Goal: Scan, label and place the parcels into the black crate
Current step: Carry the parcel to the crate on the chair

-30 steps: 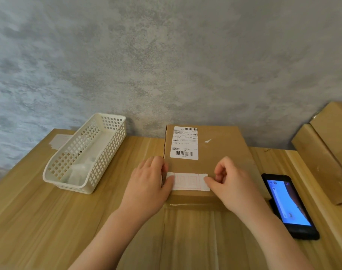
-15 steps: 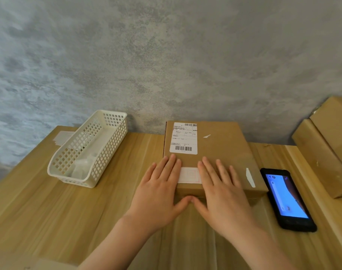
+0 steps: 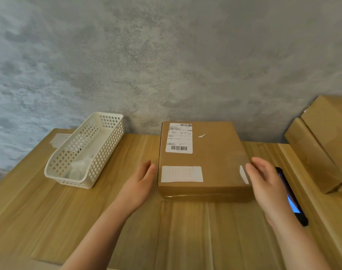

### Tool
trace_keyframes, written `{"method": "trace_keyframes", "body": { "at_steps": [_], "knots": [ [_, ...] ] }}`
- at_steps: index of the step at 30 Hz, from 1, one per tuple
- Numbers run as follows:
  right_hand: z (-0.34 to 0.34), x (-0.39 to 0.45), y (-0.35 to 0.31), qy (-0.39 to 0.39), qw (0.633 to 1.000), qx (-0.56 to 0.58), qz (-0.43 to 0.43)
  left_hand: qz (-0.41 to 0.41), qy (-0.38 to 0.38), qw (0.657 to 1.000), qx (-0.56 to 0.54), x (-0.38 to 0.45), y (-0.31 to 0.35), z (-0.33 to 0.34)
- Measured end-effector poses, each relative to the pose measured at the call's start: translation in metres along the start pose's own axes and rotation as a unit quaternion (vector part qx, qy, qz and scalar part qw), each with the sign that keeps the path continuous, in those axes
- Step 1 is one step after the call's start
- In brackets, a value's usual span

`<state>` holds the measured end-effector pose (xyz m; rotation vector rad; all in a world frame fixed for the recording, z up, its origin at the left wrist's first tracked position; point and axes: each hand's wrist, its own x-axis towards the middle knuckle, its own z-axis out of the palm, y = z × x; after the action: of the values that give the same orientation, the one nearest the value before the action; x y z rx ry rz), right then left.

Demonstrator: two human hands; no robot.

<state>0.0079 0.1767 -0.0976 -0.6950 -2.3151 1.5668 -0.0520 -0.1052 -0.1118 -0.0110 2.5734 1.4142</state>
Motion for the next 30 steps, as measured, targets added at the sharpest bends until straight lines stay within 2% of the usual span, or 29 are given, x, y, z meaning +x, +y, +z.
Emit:
{"method": "trace_keyframes", "body": {
  "at_steps": [3, 6, 10, 15, 18, 21, 26, 30],
  "knots": [
    [-0.006, 0.015, 0.018, -0.056, 0.984, 0.099, 0.134, -0.031, -0.017, 0.999, -0.034, 0.007, -0.003, 0.01],
    [-0.004, 0.019, 0.022, -0.052, 0.964, 0.179, 0.189, -0.079, -0.04, 0.988, -0.127, 0.012, -0.007, 0.017],
    [-0.002, 0.015, 0.014, -0.069, 0.953, 0.215, 0.203, -0.08, -0.059, 0.968, -0.232, 0.014, -0.01, 0.028],
    [0.001, 0.01, 0.011, -0.059, 0.947, 0.24, 0.206, -0.069, -0.029, 0.944, -0.32, 0.005, -0.003, 0.037],
    [0.0, 0.011, 0.012, -0.073, 0.927, 0.295, 0.22, -0.076, 0.01, 0.922, -0.379, 0.003, -0.005, 0.036],
    [-0.002, 0.008, 0.008, -0.105, 0.91, 0.343, 0.208, -0.071, 0.041, 0.905, -0.417, 0.001, -0.005, 0.027],
    [0.01, 0.002, 0.005, -0.102, 0.907, 0.373, 0.167, -0.04, 0.033, 0.887, -0.459, -0.009, -0.001, 0.008],
    [0.03, -0.006, -0.004, -0.159, 0.902, 0.377, 0.135, -0.037, 0.057, 0.882, -0.467, -0.019, -0.01, -0.013]
  ]
}}
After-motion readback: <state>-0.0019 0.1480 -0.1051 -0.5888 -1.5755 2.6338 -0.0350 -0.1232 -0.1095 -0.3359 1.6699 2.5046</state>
